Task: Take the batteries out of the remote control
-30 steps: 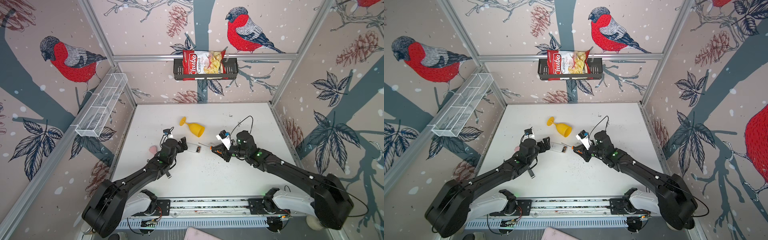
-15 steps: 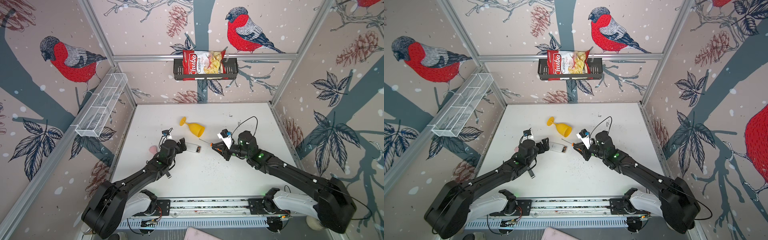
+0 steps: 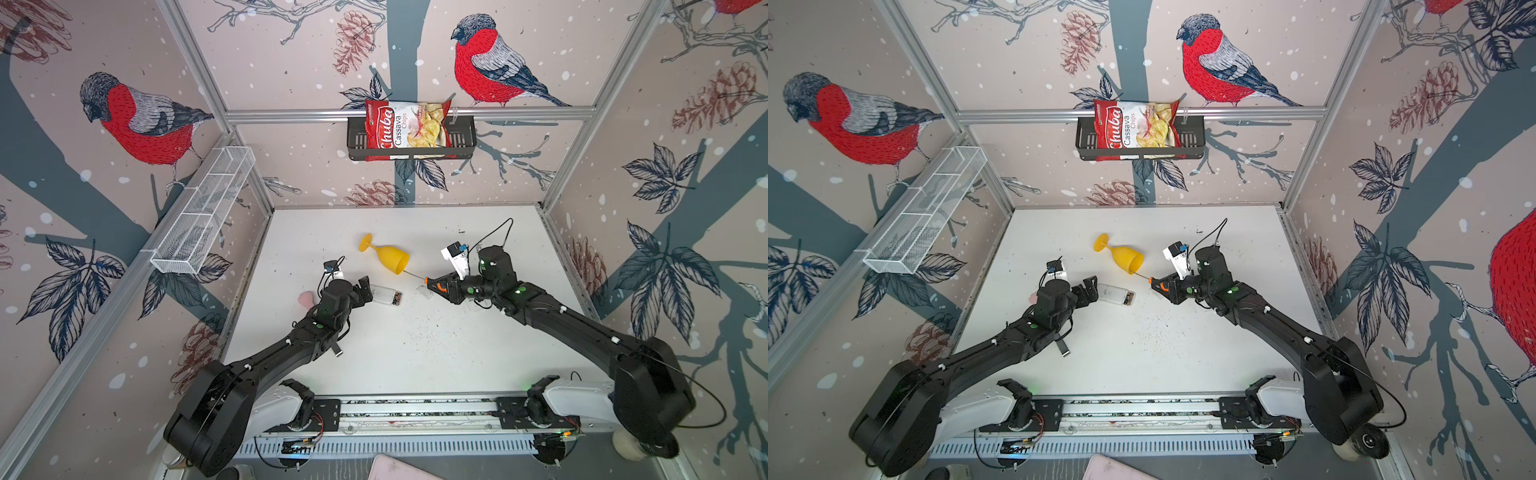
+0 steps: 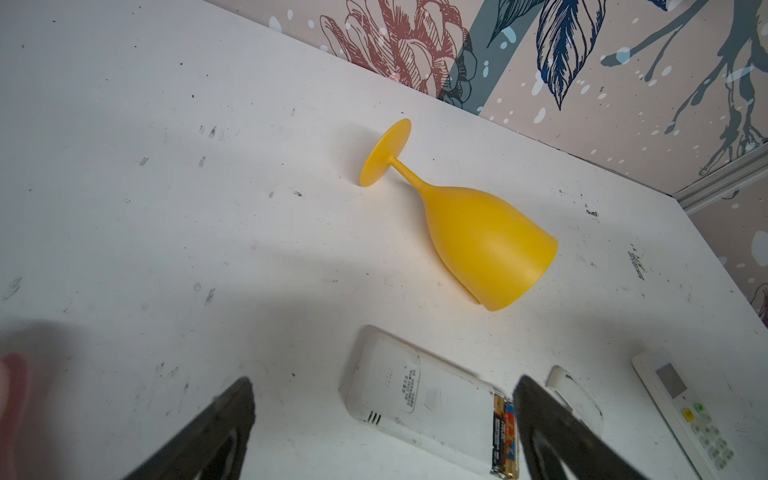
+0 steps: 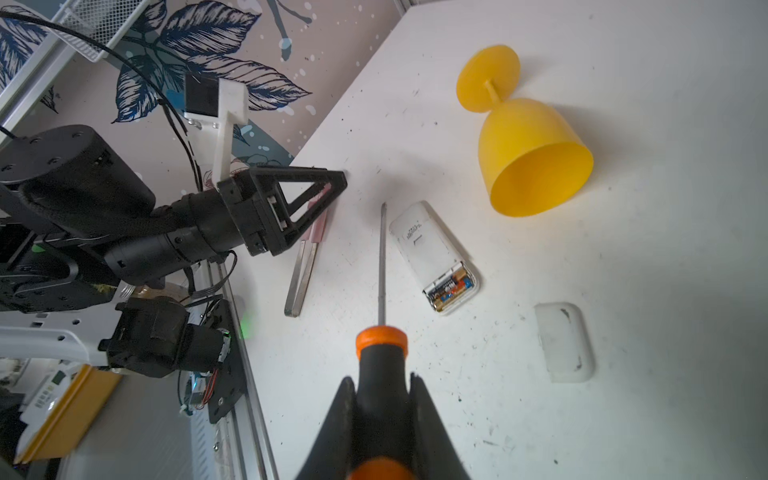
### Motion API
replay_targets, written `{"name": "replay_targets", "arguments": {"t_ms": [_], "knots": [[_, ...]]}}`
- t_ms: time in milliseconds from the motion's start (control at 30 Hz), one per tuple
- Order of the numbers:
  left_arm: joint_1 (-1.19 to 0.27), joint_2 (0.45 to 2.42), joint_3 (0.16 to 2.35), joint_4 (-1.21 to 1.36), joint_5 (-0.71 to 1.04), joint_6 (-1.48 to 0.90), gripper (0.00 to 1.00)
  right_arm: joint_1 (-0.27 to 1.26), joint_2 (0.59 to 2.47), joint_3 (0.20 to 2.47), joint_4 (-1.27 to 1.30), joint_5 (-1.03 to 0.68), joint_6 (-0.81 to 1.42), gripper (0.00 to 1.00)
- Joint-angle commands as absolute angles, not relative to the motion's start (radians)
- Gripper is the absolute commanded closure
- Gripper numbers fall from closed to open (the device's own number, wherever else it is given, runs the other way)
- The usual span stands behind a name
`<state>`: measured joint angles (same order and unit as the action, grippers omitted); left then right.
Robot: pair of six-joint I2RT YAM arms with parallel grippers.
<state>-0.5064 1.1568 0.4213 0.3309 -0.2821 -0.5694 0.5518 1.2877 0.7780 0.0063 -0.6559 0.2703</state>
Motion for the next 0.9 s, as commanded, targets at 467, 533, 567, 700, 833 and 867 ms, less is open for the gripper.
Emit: {"name": "replay_targets", "arguments": {"t_ms": [467,533,567,700,833,867], "knots": [[-0.502,1.251,0.437,0.384,-0.252,-0.569,0.04,0.486,1.351,0.792,-0.055,-0.798,0.397,1.00],[-0.502,1.260,0.437,0.387,-0.250,-0.571,0.04,0.468,1.367,0.795,-0.065,-0.813,0.419,1.00],[-0.502,1.264,0.437,0.389,-0.249,-0.572,0.04,0.457,1.378,0.796,-0.067,-0.823,0.433,1.00],[-0.502,1.273,0.433,0.396,-0.243,-0.578,0.04,0.442,1.393,0.787,-0.069,-0.833,0.454,1.00],[-0.501,1.286,0.434,0.400,-0.242,-0.580,0.04,0.440,1.400,0.780,-0.070,-0.835,0.448,1.00],[-0.502,1.290,0.435,0.402,-0.242,-0.578,0.04,0.441,1.404,0.779,-0.073,-0.833,0.441,1.00]]}}
